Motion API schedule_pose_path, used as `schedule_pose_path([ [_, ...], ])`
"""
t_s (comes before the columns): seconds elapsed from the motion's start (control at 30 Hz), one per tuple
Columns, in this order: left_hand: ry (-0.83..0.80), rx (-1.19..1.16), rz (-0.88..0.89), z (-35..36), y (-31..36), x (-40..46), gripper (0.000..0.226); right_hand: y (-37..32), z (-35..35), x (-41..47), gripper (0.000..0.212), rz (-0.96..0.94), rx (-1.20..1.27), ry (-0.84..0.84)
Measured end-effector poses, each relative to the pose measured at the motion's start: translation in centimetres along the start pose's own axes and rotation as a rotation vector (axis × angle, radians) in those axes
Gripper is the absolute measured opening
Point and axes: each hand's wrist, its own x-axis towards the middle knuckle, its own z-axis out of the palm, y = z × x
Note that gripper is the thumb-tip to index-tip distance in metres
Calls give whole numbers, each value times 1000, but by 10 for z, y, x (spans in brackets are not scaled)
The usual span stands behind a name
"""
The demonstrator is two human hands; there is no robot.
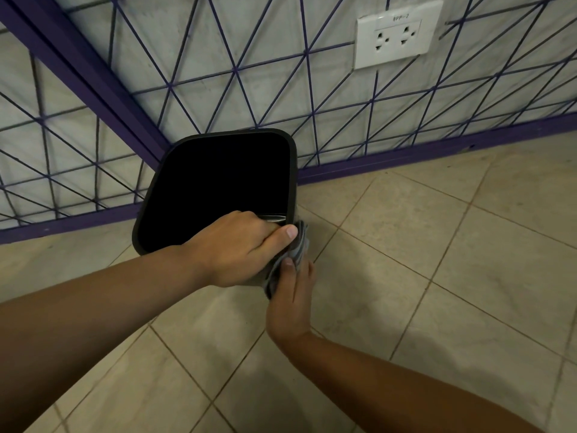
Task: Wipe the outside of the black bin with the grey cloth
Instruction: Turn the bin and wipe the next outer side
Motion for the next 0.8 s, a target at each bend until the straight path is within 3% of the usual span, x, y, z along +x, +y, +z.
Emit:
schedule_pose_path([
  [0.1, -1, -8, 1, 0, -1, 0, 49, -11, 11, 7, 95, 85, 117, 91],
  [0.17, -6, -5, 12, 0, -2, 1, 49, -17, 21, -5, 89, 30, 148, 84],
  [0.27, -8, 16, 10, 0, -1, 1, 51, -5, 19, -13, 83, -11, 120, 59],
  [0.37, -4, 30, 10, 1, -2, 1, 53, 2, 15, 5, 91, 68, 123, 119],
  [0.53, -22, 18, 3, 0, -1, 2, 49, -4, 19, -14, 85, -15, 108, 48],
  [0.7, -6, 14, 17, 2, -3, 1, 49, 2, 14, 6, 92, 103, 111, 95],
  [0.8, -17, 36, 36, 2, -5, 2, 48, -4, 17, -14, 82, 7, 113, 21],
])
